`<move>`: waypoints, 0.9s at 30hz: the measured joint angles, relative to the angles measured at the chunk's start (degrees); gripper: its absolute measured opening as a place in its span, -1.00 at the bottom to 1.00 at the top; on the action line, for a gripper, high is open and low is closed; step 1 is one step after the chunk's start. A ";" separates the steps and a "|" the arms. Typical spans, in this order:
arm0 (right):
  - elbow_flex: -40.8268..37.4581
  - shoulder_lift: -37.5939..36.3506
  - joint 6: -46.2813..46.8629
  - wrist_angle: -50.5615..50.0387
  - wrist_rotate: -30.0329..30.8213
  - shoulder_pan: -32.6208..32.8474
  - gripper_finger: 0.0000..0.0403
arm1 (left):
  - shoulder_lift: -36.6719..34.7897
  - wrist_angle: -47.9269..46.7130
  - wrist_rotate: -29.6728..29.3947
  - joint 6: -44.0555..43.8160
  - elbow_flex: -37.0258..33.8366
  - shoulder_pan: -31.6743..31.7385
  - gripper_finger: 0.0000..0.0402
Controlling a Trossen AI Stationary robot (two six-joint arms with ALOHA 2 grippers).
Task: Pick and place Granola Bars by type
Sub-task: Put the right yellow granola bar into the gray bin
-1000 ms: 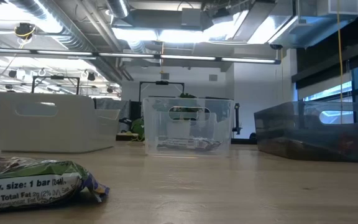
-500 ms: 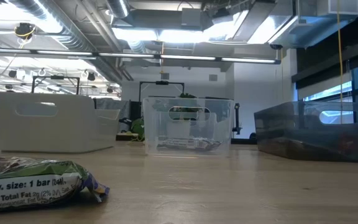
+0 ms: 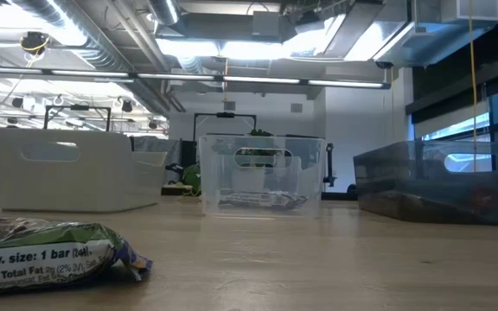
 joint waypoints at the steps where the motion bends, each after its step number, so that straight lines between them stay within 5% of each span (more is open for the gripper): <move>1: 0.00 0.00 0.11 -0.11 -0.17 0.00 -0.45 | -0.01 -0.05 0.00 0.00 0.00 0.00 -0.54; 9: 0.00 -0.95 3.06 -6.80 -3.23 0.00 -0.04 | -0.32 -2.95 -0.82 -0.89 0.00 0.00 -0.54; 15: 1.39 -3.75 17.06 -18.88 -3.88 0.02 0.24 | -2.67 -13.85 -7.62 -7.06 0.00 0.23 -0.56; 21: 0.87 -4.61 32.11 -30.61 -8.75 0.14 0.33 | -6.75 -35.48 -17.99 -25.23 0.00 0.26 -0.56; 27: -4.40 -4.57 43.16 -31.88 -12.82 0.15 0.33 | -7.36 -58.39 -19.90 -48.39 0.00 0.26 -0.57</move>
